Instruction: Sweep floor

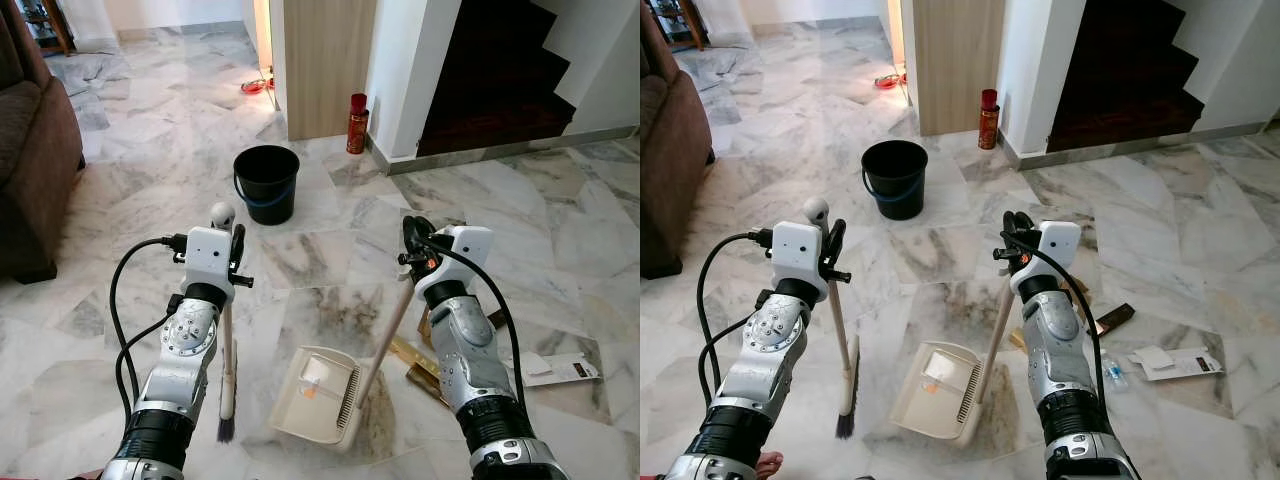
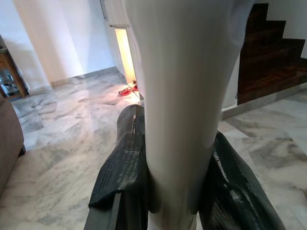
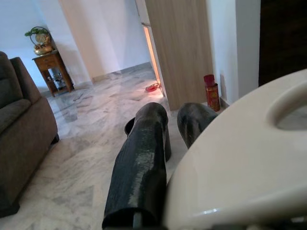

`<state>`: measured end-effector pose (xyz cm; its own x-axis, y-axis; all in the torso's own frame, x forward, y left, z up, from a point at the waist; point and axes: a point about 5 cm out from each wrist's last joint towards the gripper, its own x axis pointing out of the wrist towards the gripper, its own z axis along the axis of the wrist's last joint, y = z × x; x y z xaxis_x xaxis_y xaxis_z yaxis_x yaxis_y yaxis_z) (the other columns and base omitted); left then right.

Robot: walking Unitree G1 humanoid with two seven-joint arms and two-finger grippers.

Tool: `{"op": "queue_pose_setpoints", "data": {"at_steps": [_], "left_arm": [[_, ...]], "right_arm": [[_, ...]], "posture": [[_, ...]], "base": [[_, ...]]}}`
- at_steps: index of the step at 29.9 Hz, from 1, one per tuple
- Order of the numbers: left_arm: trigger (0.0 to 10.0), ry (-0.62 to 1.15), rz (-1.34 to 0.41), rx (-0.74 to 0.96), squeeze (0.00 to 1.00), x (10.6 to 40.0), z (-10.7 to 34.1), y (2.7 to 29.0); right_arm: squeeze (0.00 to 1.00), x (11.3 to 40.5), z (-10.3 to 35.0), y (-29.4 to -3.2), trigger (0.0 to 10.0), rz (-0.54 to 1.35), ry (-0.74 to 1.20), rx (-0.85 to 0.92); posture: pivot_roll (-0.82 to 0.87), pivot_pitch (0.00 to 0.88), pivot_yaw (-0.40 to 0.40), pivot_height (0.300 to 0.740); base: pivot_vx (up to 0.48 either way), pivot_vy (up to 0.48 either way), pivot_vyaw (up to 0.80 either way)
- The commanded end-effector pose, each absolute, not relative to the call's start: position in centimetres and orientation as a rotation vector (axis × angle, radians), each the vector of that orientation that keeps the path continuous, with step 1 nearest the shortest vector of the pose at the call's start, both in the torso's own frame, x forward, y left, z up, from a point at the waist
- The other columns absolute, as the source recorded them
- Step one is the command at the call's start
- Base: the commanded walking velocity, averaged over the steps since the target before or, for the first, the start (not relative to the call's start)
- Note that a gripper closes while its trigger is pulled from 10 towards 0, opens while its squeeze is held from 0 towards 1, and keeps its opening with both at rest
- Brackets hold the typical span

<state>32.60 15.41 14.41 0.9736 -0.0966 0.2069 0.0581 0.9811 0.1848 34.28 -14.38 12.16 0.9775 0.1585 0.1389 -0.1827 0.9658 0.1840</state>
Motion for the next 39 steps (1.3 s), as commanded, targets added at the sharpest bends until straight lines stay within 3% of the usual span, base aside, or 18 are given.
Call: {"op": "queue_pose_setpoints", "data": {"at_steps": [1, 5, 39], "left_arm": [[10.0, -0.263, -0.074, 0.187, 0.0, 32.82, 15.57, 15.65], [10.0, -0.262, -0.069, 0.187, 0.0, 32.8, 15.59, 15.72], [10.0, -0.26, -0.046, 0.19, 0.0, 32.6, 15.65, 16.22]], "right_arm": [[0.0, 34.52, 14.07, -14.24, 10.0, 0.193, -0.209, 0.172], [0.0, 34.5, 14.08, -14.14, 10.0, 0.193, -0.21, 0.181], [0.0, 34.67, 14.3, -13.59, 10.0, 0.233, -0.199, 0.195]], "posture": [[0.02, 0.047, -0.007, 0.74], [0.03, 0.056, -0.009, 0.74], [0.04, 0.084, -0.025, 0.74]], "base": [[0.307, 0.0, 0.43], [0.307, 0.0, 0.79], [0.322, 0.0, 0.0]]}}
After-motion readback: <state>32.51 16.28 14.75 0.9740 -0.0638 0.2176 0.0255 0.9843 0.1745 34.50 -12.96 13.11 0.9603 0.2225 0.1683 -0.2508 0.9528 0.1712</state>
